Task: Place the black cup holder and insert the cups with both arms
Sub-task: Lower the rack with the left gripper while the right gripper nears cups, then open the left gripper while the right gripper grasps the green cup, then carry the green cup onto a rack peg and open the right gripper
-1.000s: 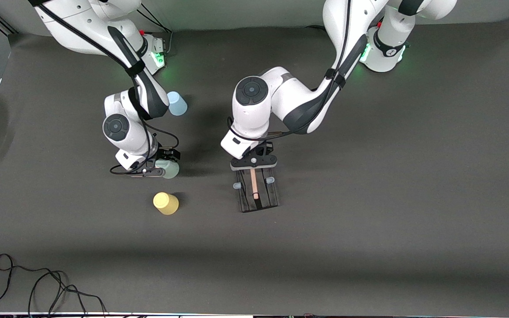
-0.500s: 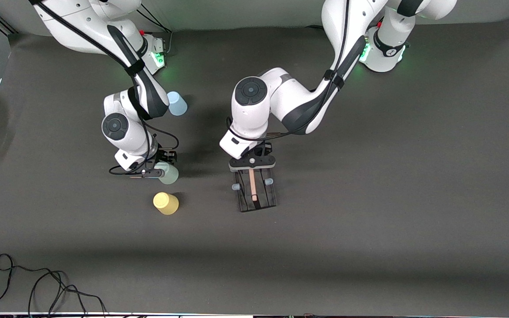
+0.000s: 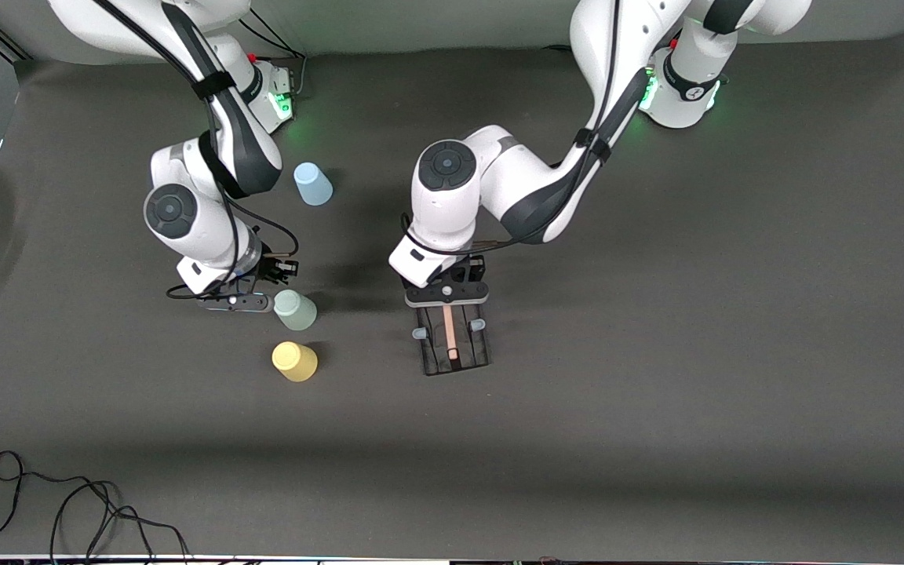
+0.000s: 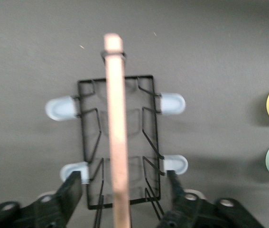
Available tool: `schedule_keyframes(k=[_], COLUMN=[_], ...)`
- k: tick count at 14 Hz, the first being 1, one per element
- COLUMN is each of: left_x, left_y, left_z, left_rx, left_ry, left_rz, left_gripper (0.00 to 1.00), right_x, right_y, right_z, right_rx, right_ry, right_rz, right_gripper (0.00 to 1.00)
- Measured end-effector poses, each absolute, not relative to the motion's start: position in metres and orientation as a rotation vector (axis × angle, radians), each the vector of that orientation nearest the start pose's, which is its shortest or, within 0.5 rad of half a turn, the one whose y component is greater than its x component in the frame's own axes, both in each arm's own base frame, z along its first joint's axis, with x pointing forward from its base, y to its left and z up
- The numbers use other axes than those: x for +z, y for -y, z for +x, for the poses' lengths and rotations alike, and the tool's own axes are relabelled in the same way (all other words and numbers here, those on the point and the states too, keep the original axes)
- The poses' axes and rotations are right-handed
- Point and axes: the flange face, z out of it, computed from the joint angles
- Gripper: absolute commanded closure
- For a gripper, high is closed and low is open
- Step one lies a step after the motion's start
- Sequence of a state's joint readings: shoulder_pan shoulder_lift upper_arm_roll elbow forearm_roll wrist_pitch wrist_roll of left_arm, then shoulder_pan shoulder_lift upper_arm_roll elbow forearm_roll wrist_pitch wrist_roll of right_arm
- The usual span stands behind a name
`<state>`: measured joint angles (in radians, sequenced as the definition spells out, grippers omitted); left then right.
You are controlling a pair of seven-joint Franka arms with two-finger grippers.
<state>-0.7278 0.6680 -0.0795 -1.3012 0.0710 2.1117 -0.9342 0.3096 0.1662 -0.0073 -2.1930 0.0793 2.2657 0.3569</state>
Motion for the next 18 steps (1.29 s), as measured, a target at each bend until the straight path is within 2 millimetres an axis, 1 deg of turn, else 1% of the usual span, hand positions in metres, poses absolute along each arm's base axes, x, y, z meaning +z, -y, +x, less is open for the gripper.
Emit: schedule_keyframes(k=[2, 4, 5, 7, 8, 9, 10, 11, 12, 13, 15, 18], left_x=[0.397, 0.439, 0.459, 0.499, 0.517, 0.534, 0.549, 0.562, 0.572, 0.581, 0.592, 0.594], left_y=[0.501, 0.467, 0.446, 0.396, 0.367, 0.337, 0.305, 0.274, 0.245, 0.22, 0.185, 0.14], left_z=[0.545, 0.554, 0.558, 0.569, 0.575, 0.581, 0.586, 0.59, 0.592, 0.591, 0.582, 0.565], left_rx=[-0.151, -0.122, -0.101, -0.059, -0.036, -0.012, 0.011, 0.026, 0.037, 0.042, 0.042, 0.069], left_ry=[0.139, 0.046, -0.005, -0.082, -0.094, -0.103, -0.123, -0.134, -0.128, -0.121, -0.142, -0.141], left_rz=[-3.205, -3.172, -3.153, -3.122, -3.116, -3.113, -3.113, -3.113, -3.112, -3.113, -3.111, -3.103], left_gripper=[0.0, 0.0, 0.0, 0.0, 0.0, 0.0, 0.0, 0.0, 0.0, 0.0, 0.0, 0.0], right_x=[0.293, 0.273, 0.261, 0.237, 0.227, 0.22, 0.216, 0.214, 0.213, 0.213, 0.211, 0.22], right_y=[-0.163, -0.164, -0.164, -0.164, -0.164, -0.163, -0.163, -0.163, -0.162, -0.162, -0.162, -0.161], right_z=[0.516, 0.521, 0.523, 0.525, 0.526, 0.526, 0.526, 0.526, 0.527, 0.527, 0.527, 0.533], right_rx=[0.162, 0.136, 0.124, 0.108, 0.105, 0.105, 0.108, 0.108, 0.102, 0.096, 0.097, 0.066], right_ry=[-0.183, -0.192, -0.195, -0.201, -0.202, -0.204, -0.205, -0.206, -0.207, -0.208, -0.21, -0.214], right_rz=[-3.1, -3.097, -3.097, -3.098, -3.099, -3.1, -3.102, -3.102, -3.101, -3.101, -3.102, -3.096], right_gripper=[0.0, 0.0, 0.0, 0.0, 0.0, 0.0, 0.04, 0.31, 0.75, 1.0, 1.0, 1.0])
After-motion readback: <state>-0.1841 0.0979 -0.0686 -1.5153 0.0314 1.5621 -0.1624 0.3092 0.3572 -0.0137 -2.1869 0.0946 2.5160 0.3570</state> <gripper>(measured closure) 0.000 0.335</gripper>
